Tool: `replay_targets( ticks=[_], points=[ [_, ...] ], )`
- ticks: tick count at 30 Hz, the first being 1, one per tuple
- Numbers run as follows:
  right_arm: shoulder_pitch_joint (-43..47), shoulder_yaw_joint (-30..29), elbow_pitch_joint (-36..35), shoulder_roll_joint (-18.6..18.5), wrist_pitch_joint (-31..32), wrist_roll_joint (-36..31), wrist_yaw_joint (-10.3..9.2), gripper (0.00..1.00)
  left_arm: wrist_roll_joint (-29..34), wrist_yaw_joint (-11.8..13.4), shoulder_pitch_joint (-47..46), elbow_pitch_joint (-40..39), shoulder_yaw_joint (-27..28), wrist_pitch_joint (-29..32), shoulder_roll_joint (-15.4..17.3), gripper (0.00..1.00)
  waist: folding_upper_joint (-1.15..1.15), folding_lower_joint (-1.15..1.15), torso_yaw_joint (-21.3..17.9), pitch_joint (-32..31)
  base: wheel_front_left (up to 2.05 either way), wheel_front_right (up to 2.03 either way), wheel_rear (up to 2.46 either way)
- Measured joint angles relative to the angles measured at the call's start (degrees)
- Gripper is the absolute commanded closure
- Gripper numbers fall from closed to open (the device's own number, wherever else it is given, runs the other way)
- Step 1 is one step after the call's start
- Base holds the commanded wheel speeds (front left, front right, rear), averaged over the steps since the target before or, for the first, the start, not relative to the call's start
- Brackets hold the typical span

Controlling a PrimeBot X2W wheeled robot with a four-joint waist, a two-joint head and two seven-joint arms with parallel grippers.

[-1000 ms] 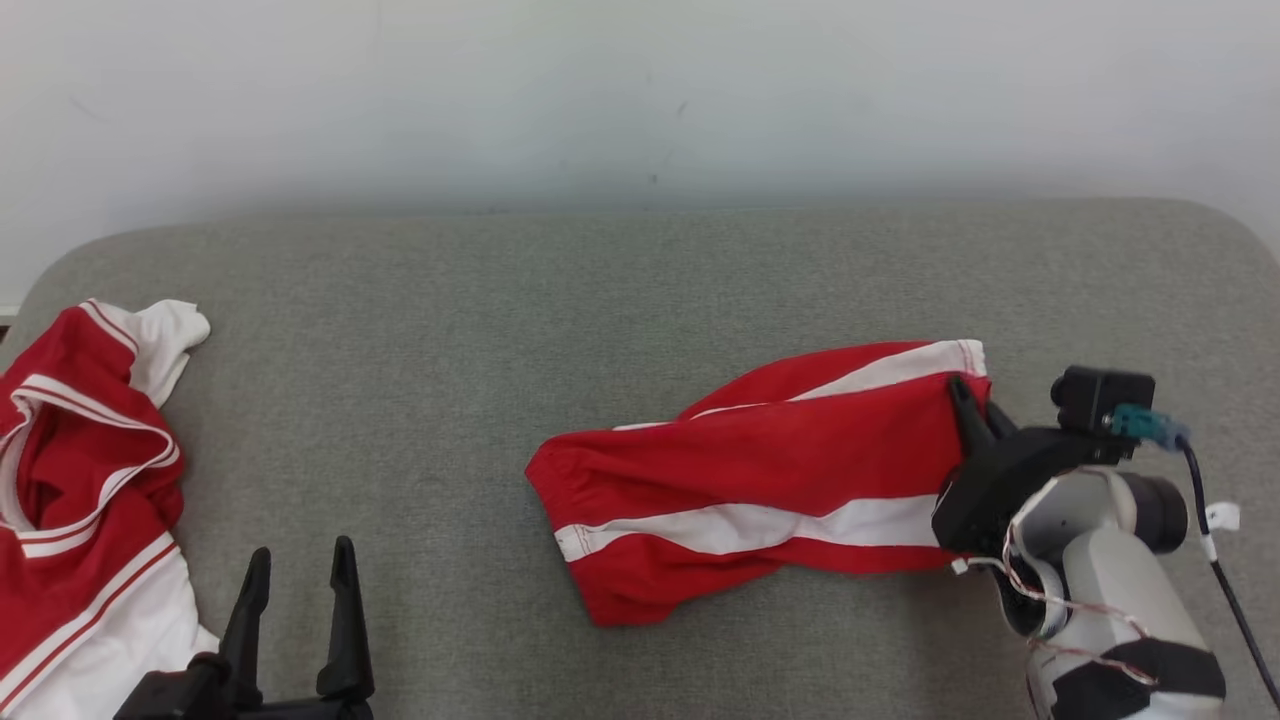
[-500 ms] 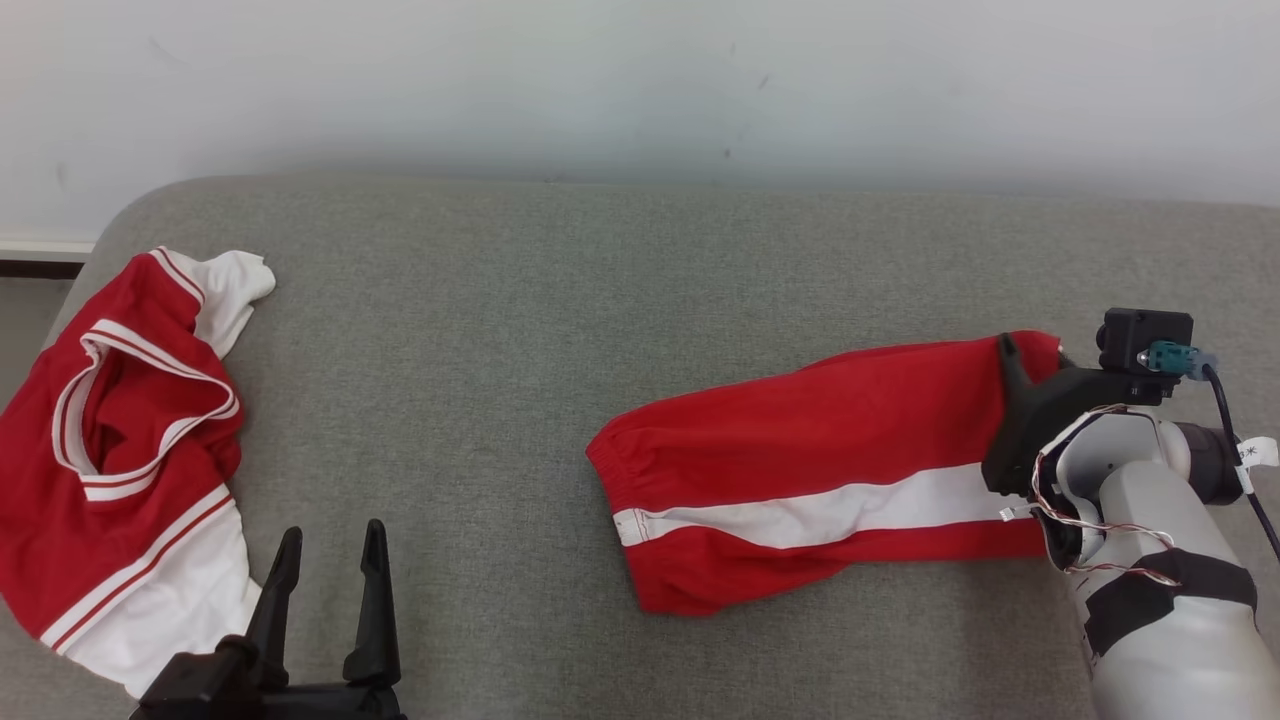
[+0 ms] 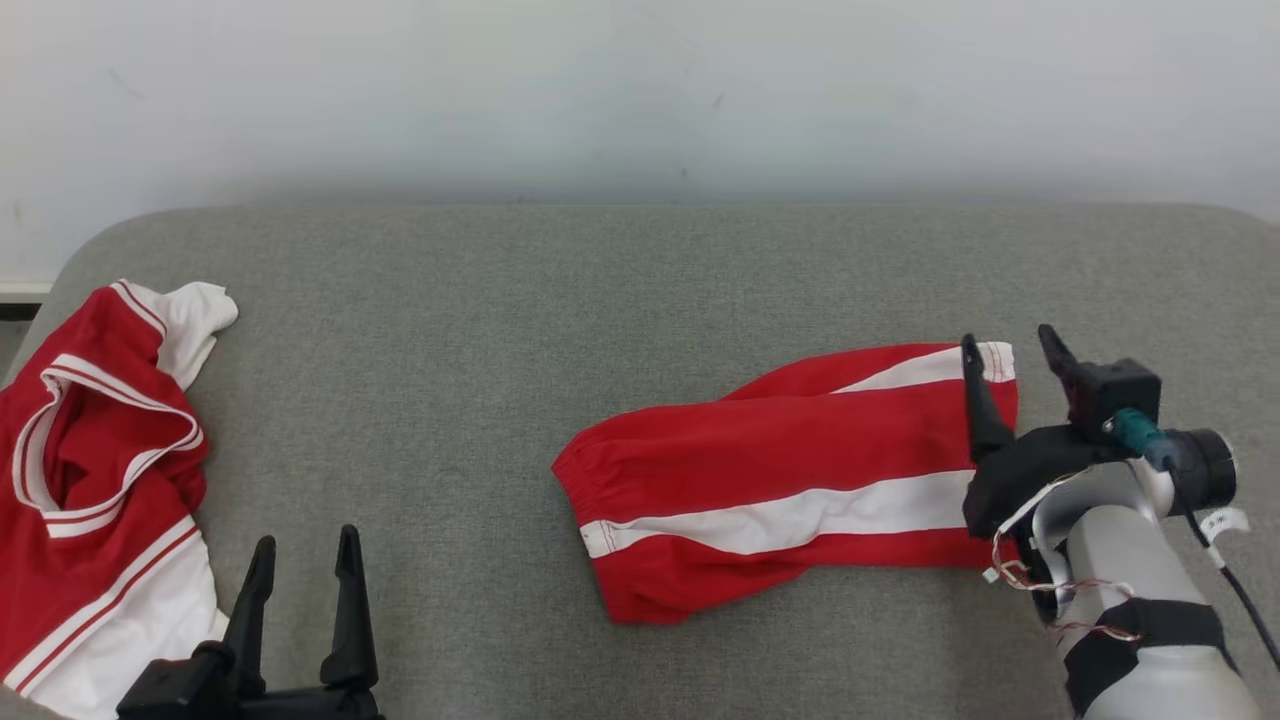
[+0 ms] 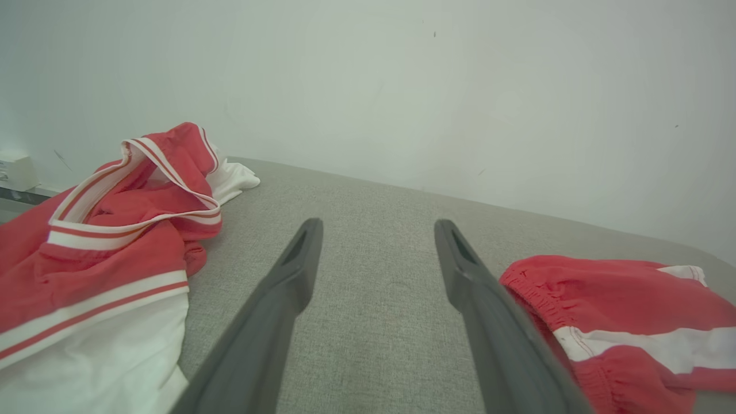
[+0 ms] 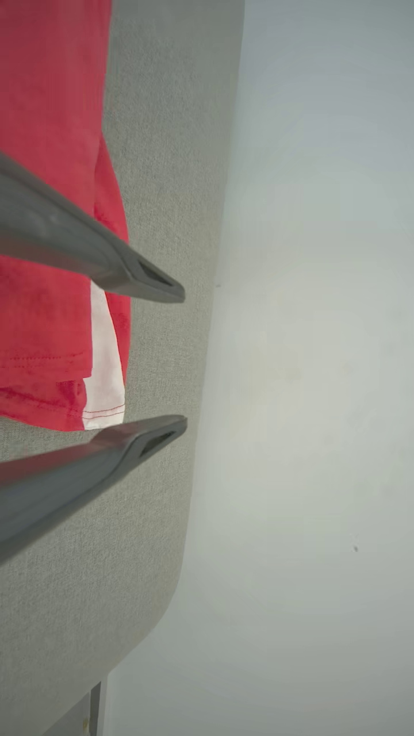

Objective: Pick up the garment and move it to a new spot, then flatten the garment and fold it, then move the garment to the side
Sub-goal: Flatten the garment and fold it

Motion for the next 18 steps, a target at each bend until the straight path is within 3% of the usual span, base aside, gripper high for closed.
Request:
replay_targets(
  ticks=[11, 18],
  points=[
    [15.05, 7.58, -21.68, 2.63, -1.83, 5.49, 0.0, 0.0, 0.77, 0.08, -0.54, 3.11, 2.2, 0.0, 0.01, 0.0, 0.0, 0.0, -4.15, -2.69, 0.0, 0.0, 0.0],
    [21.64, 8.58, -27.24, 3.38, -1.96, 6.87, 0.0, 0.0, 0.77, 0.51, -1.53, 5.28, 2.44, 0.0, 0.0, 0.0, 0.0, 0.0, -5.45, -4.49, 0.0, 0.0, 0.0]
  ],
)
